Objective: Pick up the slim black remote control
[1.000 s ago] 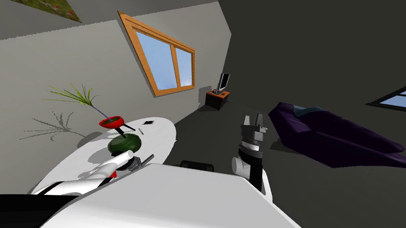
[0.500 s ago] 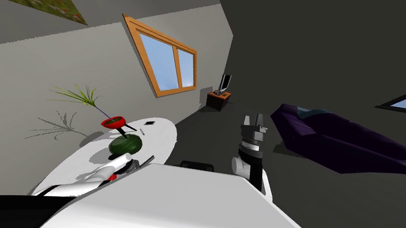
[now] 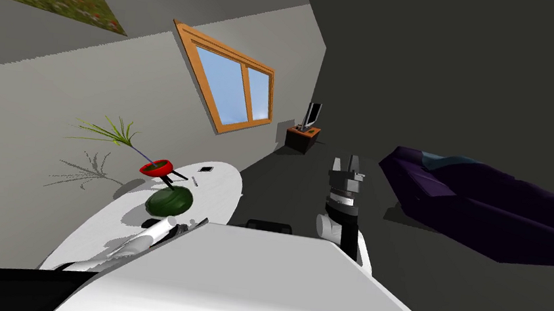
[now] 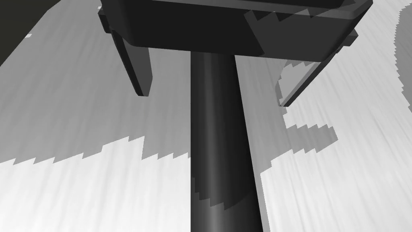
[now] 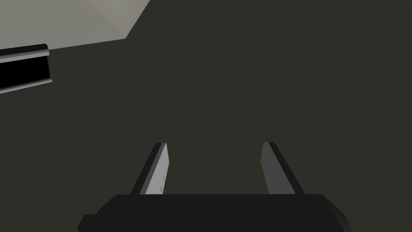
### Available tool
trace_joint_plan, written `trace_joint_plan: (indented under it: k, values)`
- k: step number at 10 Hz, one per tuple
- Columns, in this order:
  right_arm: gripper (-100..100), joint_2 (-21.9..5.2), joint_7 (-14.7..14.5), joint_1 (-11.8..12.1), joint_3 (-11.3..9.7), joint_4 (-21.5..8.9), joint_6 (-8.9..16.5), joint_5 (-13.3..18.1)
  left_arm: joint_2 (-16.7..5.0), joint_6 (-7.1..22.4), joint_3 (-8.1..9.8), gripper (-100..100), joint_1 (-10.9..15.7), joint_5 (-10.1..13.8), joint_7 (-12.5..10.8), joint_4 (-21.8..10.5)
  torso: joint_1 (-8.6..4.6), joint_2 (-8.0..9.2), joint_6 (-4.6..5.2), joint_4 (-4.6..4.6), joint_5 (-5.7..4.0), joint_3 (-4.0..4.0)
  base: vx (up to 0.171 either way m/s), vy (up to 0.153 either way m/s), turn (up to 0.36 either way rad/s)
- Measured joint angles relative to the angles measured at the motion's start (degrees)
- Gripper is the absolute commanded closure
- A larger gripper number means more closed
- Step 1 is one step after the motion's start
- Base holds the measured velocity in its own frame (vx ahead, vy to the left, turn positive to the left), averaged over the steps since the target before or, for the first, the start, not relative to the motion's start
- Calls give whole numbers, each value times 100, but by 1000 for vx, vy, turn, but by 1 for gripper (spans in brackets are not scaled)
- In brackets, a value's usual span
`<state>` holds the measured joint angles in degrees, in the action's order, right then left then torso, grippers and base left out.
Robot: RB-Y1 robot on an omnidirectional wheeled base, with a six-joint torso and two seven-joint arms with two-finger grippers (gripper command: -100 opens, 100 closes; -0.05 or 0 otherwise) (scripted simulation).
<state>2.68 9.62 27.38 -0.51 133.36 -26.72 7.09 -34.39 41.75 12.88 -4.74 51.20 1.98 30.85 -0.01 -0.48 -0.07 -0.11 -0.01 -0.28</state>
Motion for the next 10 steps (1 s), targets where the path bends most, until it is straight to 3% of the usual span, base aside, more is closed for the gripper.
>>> trace_joint_plan:
  k: [1, 2, 6, 7, 8, 10]
  values:
    - [0, 0, 0, -1, 0, 0, 0, 0, 43, -23, -2, -100, -147, -19, 44, 156, 13, 3, 8, 3, 9, 2, 41, 3, 4]
    - [0, 0, 0, -2, -1, 0, 0, 0, 47, -20, -3, 100, -165, -26, 29, 185, 17, 21, 10, 7, 11, 13, 9, -1, -1]
    - [0, 0, 0, -2, -1, -1, 0, 0, 50, -17, -1, 100, -164, -22, 25, 180, 28, 41, 13, 12, 15, 24, 0, 0, 0]
    - [0, 0, 0, -2, -1, -1, 0, 0, 50, -16, -1, 0, -164, -22, 25, 180, 28, 41, 13, 13, 14, 25, 0, 0, 0]
    - [0, 0, 0, -2, -1, -1, 0, 0, 50, -16, -1, 100, -164, -22, 25, 180, 28, 42, 13, 13, 14, 25, -87, -14, -143]
    - [0, 0, 0, -4, -1, -1, 1, 0, -14, 148, -59, 100, -113, -164, -355, 395, 25, 85, 18, 22, 12, 50, -132, 2, -95]
